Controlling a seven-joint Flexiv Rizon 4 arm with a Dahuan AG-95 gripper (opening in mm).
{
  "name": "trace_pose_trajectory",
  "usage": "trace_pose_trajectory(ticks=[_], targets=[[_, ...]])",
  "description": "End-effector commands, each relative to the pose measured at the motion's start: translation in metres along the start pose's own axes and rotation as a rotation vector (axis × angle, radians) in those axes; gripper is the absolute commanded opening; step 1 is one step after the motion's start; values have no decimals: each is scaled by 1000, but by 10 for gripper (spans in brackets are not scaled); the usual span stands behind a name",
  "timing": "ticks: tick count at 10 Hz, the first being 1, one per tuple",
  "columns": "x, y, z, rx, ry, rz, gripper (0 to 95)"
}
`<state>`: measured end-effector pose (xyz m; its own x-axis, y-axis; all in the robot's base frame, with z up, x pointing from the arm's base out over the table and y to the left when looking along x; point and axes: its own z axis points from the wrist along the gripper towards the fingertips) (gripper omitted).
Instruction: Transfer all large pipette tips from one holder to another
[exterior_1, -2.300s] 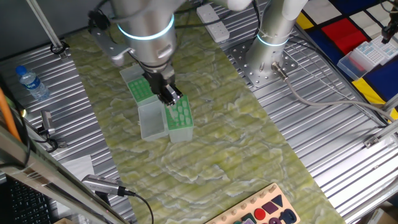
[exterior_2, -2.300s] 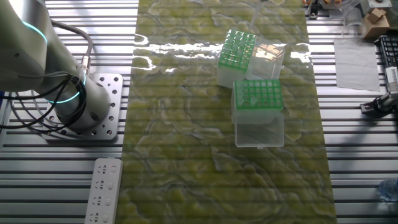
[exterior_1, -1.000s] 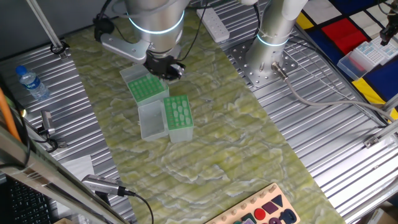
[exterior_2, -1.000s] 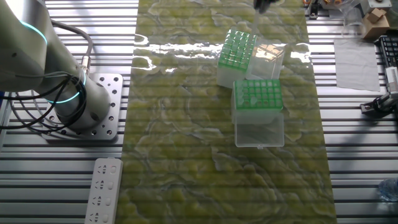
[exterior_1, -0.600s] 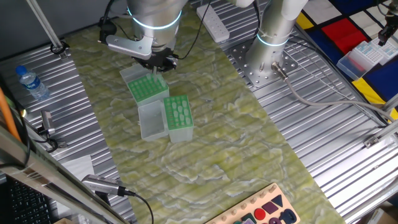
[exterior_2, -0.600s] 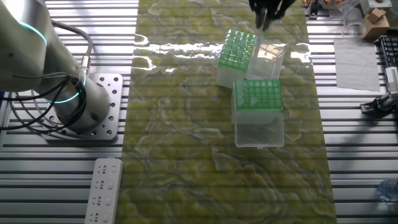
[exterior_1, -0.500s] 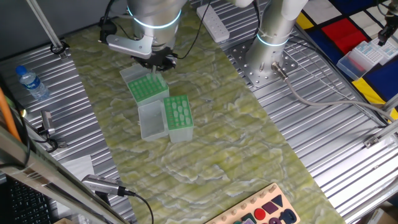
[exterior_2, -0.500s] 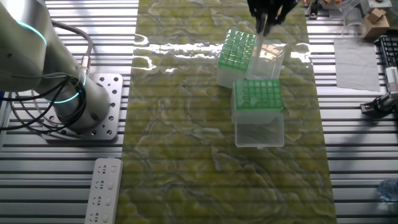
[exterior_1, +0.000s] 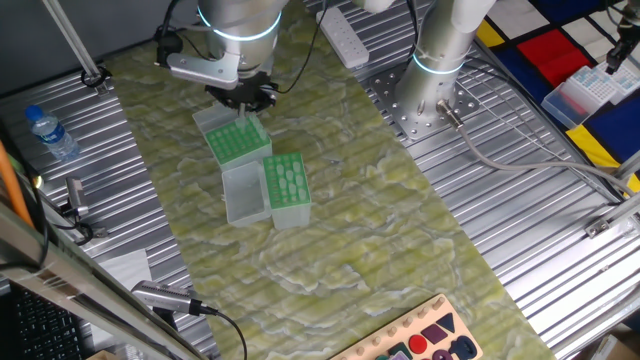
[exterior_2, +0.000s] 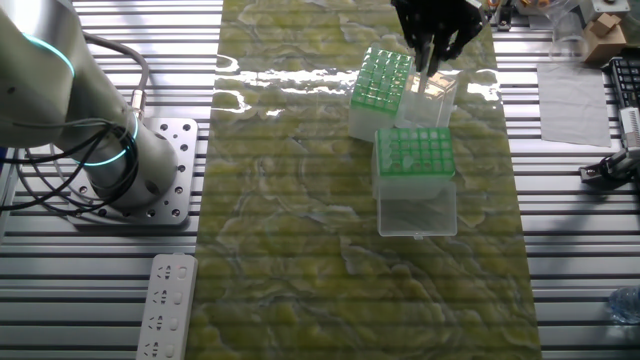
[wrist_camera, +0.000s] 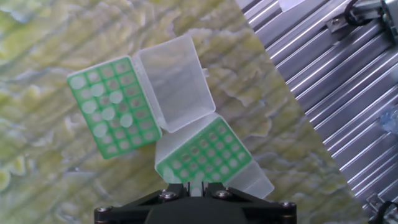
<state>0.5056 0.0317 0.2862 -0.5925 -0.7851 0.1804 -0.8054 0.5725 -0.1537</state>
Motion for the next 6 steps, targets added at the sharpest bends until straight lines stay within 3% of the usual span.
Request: trace_pose_trajectory(ticks=[1, 3, 6], targets=[[4, 2, 2, -14, -15, 11, 0], [6, 3, 3, -20, -19, 12, 0], [8, 4, 4, -54, -35, 37, 0]])
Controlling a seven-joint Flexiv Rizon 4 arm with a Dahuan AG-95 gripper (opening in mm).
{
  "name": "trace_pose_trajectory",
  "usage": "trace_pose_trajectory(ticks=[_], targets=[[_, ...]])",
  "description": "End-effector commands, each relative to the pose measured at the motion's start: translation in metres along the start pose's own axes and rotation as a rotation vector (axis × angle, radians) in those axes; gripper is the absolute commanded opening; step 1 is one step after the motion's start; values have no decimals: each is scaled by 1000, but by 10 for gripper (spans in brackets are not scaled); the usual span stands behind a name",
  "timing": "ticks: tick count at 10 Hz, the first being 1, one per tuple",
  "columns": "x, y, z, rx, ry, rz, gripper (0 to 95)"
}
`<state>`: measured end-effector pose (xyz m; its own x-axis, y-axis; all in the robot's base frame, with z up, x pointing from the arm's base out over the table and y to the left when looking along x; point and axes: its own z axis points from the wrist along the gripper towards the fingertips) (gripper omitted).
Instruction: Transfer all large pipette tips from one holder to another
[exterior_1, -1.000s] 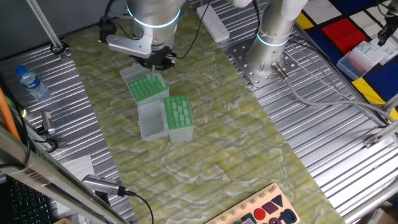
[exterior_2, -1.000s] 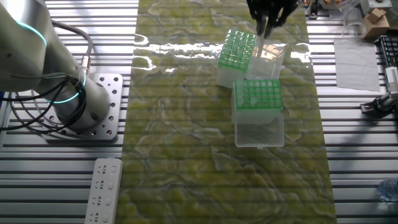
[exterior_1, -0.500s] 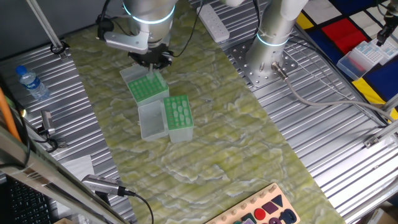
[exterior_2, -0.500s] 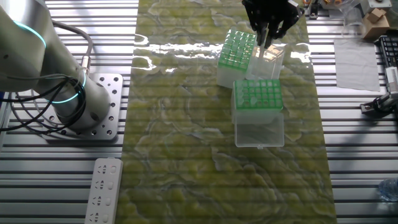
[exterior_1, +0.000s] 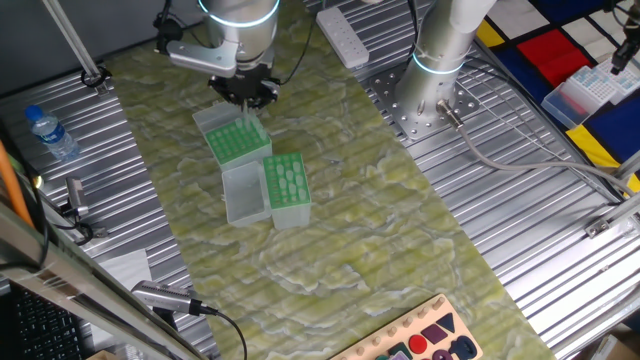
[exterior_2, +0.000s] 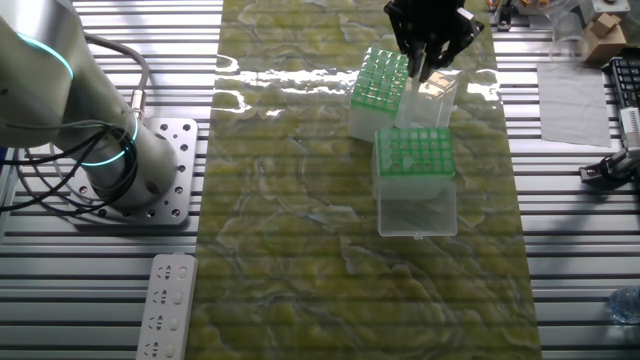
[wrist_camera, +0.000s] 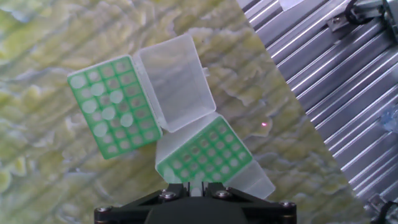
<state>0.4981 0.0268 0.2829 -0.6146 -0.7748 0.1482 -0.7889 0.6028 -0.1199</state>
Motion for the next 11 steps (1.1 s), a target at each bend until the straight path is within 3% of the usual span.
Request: trace_pose_trajectory(ticks=[1, 6, 11], targets=[[2, 2, 1, -28, -13, 19, 0], [10, 6, 5, -53, -34, 40, 0], [13, 6, 11, -41, -65, 23, 0]])
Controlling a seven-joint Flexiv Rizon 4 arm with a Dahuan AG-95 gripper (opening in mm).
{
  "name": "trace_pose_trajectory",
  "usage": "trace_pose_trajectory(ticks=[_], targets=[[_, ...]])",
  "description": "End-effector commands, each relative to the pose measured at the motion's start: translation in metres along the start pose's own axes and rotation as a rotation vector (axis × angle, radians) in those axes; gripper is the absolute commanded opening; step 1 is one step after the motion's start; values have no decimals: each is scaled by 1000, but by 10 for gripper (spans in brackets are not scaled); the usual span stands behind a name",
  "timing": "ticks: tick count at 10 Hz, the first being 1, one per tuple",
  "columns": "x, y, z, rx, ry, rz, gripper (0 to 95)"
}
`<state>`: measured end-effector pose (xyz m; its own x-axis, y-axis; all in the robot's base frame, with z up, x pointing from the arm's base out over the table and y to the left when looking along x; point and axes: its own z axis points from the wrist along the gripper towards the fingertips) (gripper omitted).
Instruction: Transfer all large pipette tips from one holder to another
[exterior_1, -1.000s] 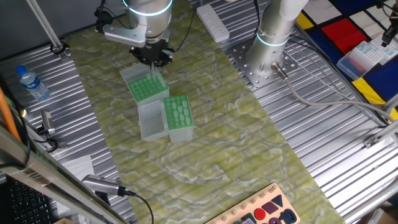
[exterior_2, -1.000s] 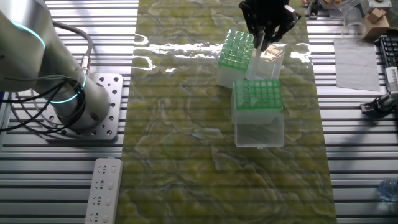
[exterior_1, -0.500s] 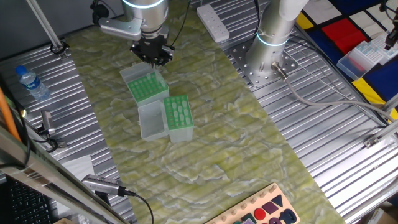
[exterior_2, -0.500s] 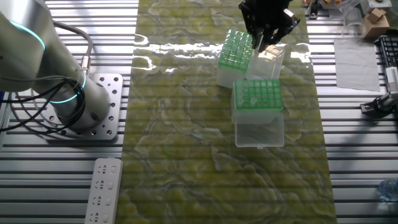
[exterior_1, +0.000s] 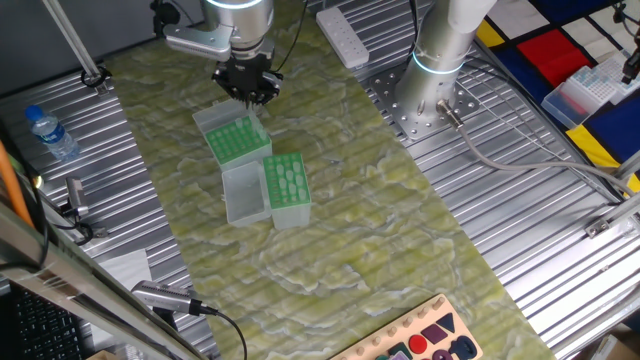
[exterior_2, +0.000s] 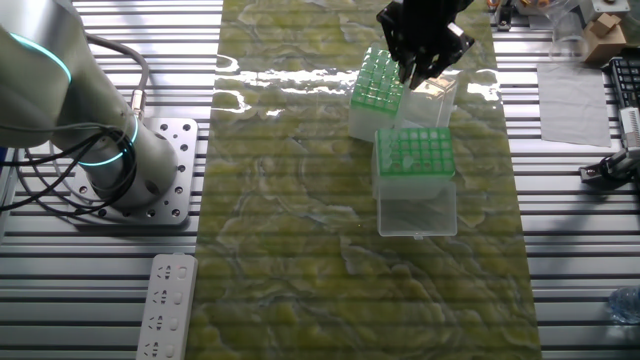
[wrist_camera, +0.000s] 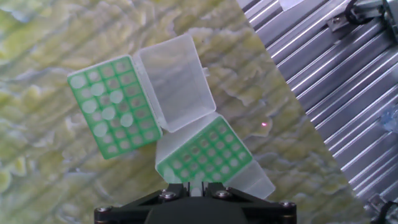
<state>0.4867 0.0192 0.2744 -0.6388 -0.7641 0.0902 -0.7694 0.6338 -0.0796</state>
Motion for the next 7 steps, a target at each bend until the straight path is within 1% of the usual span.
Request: trace_pose_trajectory(ticks=[1, 4, 5, 7], targets=[[2, 0, 3, 7, -24, -23, 0], [3, -1, 6, 18, -33, -53, 0], [3, -2, 6, 25, -38, -69, 190], [2, -2, 6, 31, -41, -82, 190]])
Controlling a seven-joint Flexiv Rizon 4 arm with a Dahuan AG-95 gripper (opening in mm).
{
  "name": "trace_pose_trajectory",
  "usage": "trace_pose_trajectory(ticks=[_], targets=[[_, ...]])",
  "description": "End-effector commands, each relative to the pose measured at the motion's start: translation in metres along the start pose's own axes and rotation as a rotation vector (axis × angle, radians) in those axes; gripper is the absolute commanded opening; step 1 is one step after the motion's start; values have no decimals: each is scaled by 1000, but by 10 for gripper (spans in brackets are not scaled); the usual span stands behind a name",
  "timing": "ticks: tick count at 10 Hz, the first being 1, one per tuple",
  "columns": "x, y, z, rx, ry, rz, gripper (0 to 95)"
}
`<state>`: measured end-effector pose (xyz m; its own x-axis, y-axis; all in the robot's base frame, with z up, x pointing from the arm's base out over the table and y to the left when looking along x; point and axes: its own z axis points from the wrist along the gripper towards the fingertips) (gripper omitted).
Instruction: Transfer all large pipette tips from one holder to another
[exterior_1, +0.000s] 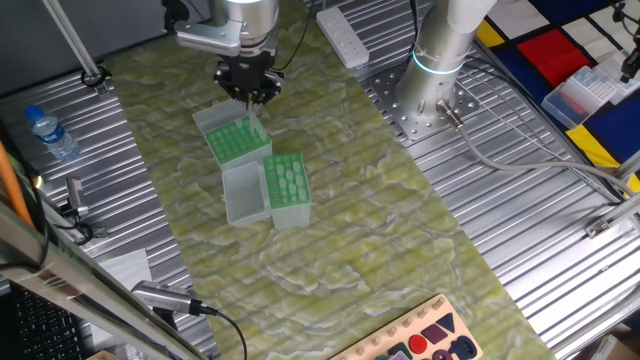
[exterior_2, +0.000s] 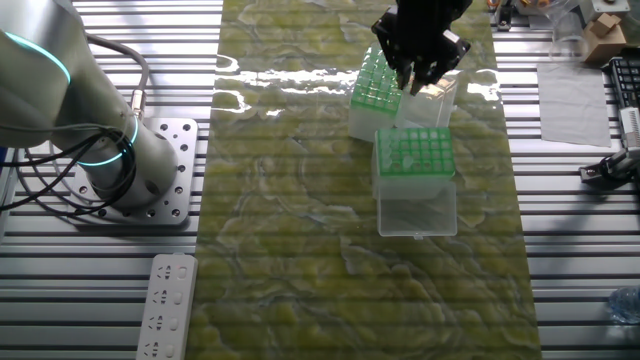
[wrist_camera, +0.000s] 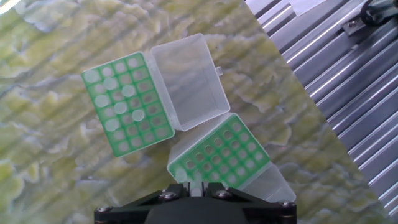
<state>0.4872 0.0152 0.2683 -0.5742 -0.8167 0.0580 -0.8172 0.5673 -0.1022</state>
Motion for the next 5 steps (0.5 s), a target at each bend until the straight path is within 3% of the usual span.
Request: trace_pose_trajectory(ticks=[1, 3, 5], targets=[[0, 1, 0, 3, -3, -8, 380], [-2, 1, 0, -10, 2, 51, 380], [-12, 2, 1, -49, -11, 193, 380]])
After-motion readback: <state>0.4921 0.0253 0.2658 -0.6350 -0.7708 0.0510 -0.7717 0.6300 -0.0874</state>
